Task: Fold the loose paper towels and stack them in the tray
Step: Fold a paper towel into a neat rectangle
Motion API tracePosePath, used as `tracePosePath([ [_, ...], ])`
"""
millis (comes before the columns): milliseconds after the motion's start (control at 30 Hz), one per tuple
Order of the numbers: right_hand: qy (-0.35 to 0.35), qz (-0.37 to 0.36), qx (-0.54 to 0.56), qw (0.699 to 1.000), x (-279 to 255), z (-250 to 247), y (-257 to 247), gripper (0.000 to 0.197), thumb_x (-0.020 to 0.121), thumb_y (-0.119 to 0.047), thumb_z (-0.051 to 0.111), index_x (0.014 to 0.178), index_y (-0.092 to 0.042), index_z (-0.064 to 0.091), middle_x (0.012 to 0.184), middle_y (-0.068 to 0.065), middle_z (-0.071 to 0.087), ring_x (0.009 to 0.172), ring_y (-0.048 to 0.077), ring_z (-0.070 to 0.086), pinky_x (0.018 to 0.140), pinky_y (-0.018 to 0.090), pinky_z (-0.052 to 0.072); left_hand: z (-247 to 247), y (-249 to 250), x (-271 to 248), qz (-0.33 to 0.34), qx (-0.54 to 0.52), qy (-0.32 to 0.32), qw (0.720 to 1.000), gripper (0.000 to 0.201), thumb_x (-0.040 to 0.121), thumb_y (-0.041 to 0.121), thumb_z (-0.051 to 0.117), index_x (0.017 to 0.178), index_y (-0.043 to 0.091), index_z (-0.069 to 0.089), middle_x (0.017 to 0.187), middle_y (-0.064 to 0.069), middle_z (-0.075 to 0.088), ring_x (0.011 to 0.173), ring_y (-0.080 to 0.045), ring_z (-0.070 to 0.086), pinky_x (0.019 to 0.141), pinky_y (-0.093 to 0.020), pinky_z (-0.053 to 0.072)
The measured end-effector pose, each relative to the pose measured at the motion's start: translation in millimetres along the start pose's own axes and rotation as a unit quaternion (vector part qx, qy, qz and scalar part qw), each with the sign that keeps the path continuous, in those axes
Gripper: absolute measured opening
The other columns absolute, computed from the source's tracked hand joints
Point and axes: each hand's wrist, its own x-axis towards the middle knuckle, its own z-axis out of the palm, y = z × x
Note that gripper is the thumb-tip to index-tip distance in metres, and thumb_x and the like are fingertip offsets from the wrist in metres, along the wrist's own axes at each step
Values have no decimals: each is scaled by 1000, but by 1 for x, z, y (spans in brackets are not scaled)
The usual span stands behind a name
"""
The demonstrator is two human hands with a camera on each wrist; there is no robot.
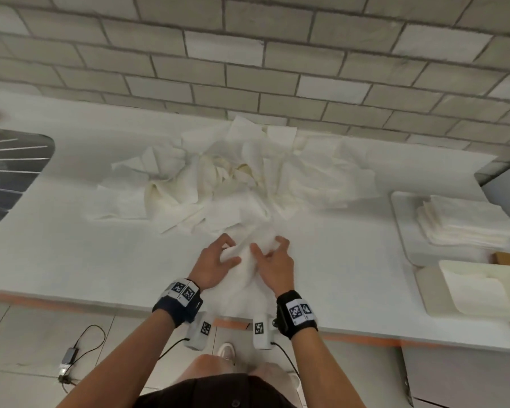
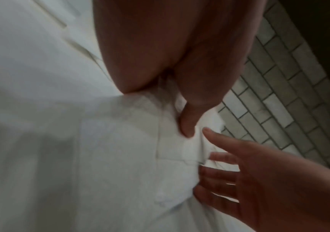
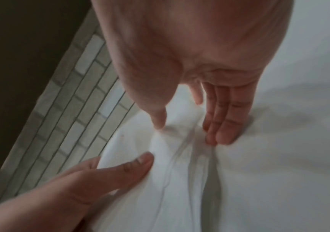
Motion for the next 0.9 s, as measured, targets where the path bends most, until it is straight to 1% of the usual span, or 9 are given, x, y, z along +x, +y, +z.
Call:
tracePosePath([
  [100, 18, -35, 209, 977, 1, -22, -7, 88, 85, -51, 89, 154, -49, 35, 145, -11, 59, 126, 12, 64, 104, 37, 57, -3, 18, 1, 62, -55, -51, 995, 34, 94, 37, 79, 122, 38, 59, 121, 16, 70, 112, -7, 67, 95, -27, 53],
  [167, 17, -91, 241, 966, 5, -46, -14, 69, 89, -35, 90, 146, -45, 52, 142, -12, 64, 125, 9, 66, 101, 36, 59, -2, 26, 5, 80, -68, -67, 992, 40, 95, 40, 78, 131, 39, 61, 128, 21, 68, 119, 2, 62, 100, -19, 48],
  [333, 85, -161, 71, 981, 23, -88, -21, 12, 95, -29, 83, 102, -28, 74, 102, -11, 80, 98, 11, 76, 91, 46, 61, 10, 33, 23, 73, -30, -61, 995, 40, 92, 41, 81, 126, 32, 61, 114, 21, 68, 104, 16, 59, 83, -9, 43],
  [467, 131, -198, 18, 971, 28, -106, -19, 8, 97, -24, 81, 101, -21, 75, 109, -15, 76, 104, 1, 71, 99, 39, 57, 24, 28, 41, 64, 15, -133, 989, 86, 68, 41, 99, 139, 37, 52, 117, 14, 70, 98, 1, 65, 83, -15, 47],
  [567, 151, -237, 23, 959, 15, -135, -33, 14, 103, -26, 75, 98, -17, 66, 98, -10, 74, 100, 7, 70, 92, 31, 56, 29, 21, 54, 53, 50, -176, 982, 82, 67, 30, 101, 135, 33, 56, 107, 9, 74, 87, 2, 67, 79, -18, 51],
  [633, 129, -255, -16, 958, 1, -157, -47, 14, 103, -27, 74, 100, -20, 63, 97, -12, 73, 97, 8, 69, 84, 25, 53, 29, 18, 60, 49, 47, -169, 983, 56, 77, 27, 95, 124, 27, 65, 112, 9, 75, 95, 0, 69, 93, -27, 56],
  [733, 9, -258, -84, 962, -25, -178, -69, 11, 100, -29, 78, 105, -30, 68, 104, -16, 74, 101, 8, 69, 85, 26, 51, 29, 16, 66, 46, 54, -165, 984, 27, 93, 32, 80, 119, 29, 71, 119, 11, 74, 110, -9, 69, 108, -39, 52],
  [833, -115, -257, -102, 954, -48, -179, -92, 11, 99, -26, 79, 108, -30, 74, 111, -14, 77, 110, 10, 71, 96, 28, 52, 26, 16, 71, 37, 44, -171, 984, 18, 98, 36, 73, 116, 37, 70, 118, 13, 75, 114, -11, 70, 109, -44, 52],
  [900, -137, -255, -40, 956, -55, -176, -103, 12, 99, -20, 79, 110, -23, 75, 113, -8, 78, 110, 15, 74, 97, 33, 56, 21, 16, 72, 31, 9, -175, 984, 27, 99, 30, 72, 121, 45, 65, 115, 12, 75, 109, -16, 71, 106, -46, 54],
])
